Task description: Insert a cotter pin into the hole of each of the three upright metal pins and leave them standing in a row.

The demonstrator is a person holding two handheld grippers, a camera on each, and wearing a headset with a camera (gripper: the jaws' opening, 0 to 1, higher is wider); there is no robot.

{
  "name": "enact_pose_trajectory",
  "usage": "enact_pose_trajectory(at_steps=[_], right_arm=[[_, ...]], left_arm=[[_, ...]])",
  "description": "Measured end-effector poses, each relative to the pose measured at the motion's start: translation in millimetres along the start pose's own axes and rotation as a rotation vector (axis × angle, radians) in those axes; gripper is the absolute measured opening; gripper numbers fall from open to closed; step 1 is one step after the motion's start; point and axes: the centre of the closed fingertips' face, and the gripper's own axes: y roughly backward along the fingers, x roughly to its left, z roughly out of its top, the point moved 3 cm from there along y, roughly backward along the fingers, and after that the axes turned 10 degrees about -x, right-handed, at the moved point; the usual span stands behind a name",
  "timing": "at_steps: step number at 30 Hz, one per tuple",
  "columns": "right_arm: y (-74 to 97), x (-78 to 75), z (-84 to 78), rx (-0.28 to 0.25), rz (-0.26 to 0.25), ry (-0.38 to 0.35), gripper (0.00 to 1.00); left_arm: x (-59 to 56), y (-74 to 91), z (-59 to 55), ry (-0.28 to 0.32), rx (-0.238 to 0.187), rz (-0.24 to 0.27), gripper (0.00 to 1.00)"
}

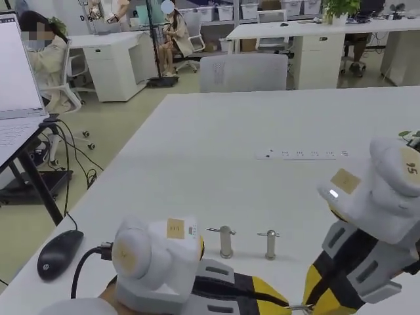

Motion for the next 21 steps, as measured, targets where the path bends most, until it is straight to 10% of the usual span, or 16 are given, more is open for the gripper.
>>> enact_pose_trajectory(at_steps=[11, 21], right_arm=[[-1.6, 2.3, 1.6, -0.003, 0.040, -0.124, 0.09], [-1.7, 2.3, -0.7, 0.023, 0.003, -0.046, 0.05]], left_arm=[[-6.7, -2.8, -1.3, -0.093, 0.040, -0.014, 0.01], [-5.2, -3.0, -1.6, -0.082, 0.037, -0.013, 0.00]])
